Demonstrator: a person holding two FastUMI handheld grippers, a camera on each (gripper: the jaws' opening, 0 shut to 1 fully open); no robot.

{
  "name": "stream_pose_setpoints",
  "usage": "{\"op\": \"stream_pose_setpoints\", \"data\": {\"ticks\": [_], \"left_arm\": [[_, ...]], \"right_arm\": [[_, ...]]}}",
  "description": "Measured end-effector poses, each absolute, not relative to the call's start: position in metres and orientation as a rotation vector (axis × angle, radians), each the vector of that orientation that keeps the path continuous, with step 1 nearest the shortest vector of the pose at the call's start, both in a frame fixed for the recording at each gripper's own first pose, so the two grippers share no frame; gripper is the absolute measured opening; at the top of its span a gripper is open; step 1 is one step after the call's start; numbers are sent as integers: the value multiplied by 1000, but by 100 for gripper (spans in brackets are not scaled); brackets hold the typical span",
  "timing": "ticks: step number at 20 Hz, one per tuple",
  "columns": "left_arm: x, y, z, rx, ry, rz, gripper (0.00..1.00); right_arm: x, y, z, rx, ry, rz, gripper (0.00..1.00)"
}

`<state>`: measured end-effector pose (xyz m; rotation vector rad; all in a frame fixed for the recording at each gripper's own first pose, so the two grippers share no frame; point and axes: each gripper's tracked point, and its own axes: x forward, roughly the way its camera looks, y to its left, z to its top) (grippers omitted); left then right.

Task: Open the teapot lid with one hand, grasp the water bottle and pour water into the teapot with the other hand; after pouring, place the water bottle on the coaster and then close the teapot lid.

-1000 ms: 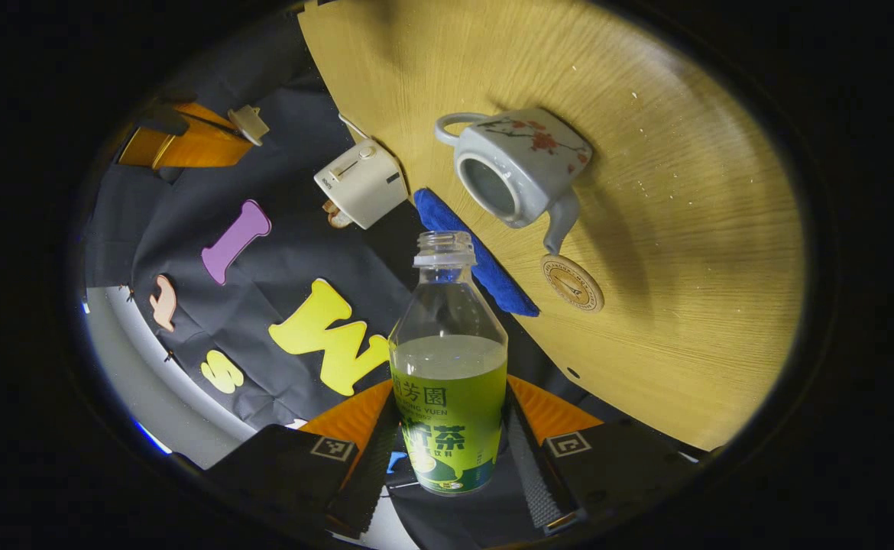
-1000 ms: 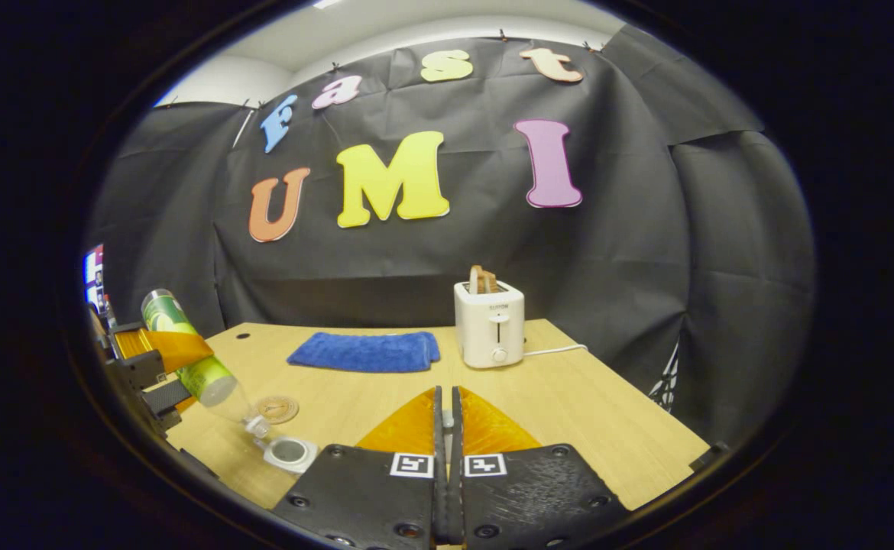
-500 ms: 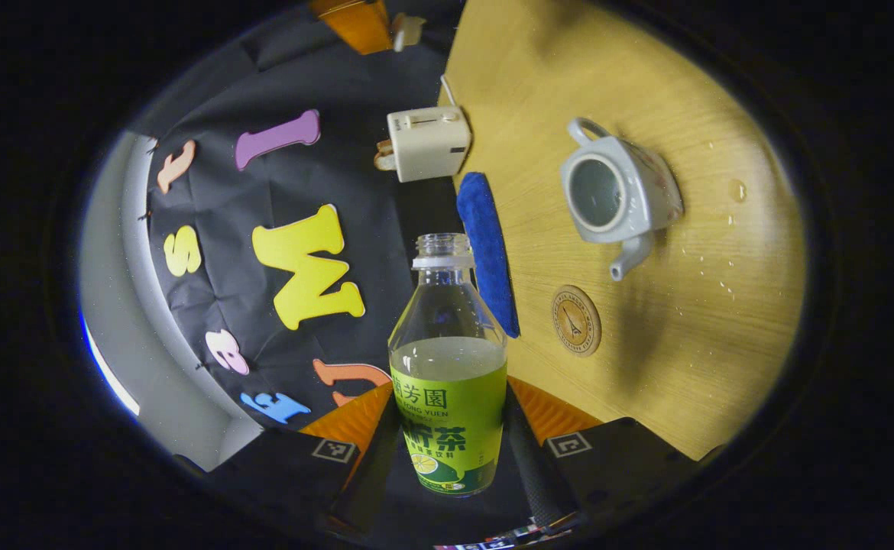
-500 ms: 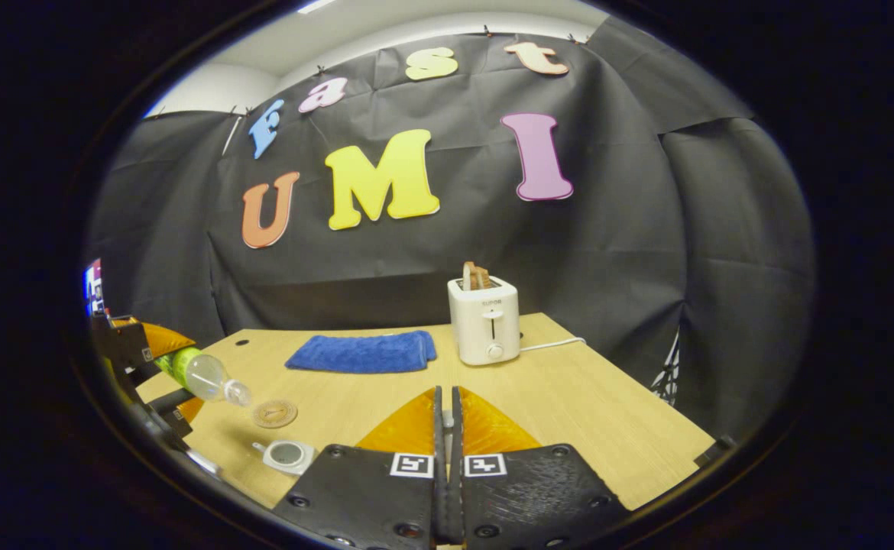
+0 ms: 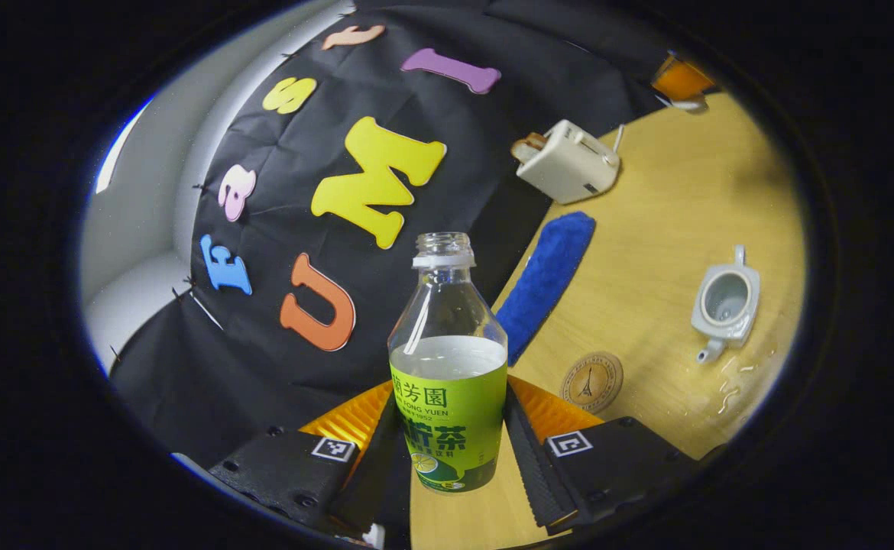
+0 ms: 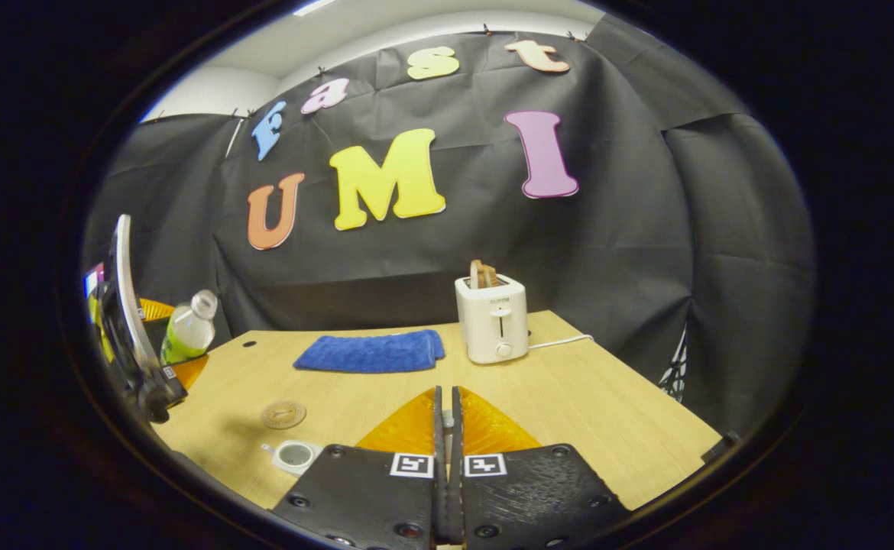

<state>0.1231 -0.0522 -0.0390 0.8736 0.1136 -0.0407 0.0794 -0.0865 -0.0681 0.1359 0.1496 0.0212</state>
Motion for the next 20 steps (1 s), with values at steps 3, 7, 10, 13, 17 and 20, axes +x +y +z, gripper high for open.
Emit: {"op": "stream_pose_setpoints", "data": {"ticks": [3,7,10,13,17,20], "left_arm": [[137,-46,-61,716,131,-39,76],[149,-68,-66,423,6,-85,76],[155,-82,-67,195,-38,-98,76],[166,-84,-70,25,-51,-93,77],[183,-85,-95,-100,9,-89,77],[187,-79,-109,-108,52,-84,78]], "right_arm": [[79,-81,-69,114,152,23,0],[82,-75,-74,99,161,25,0],[83,-74,-75,91,161,23,0],[82,-73,-74,90,159,25,0],[84,-79,-75,88,158,11,0],[84,-81,-76,94,160,7,0]]}}
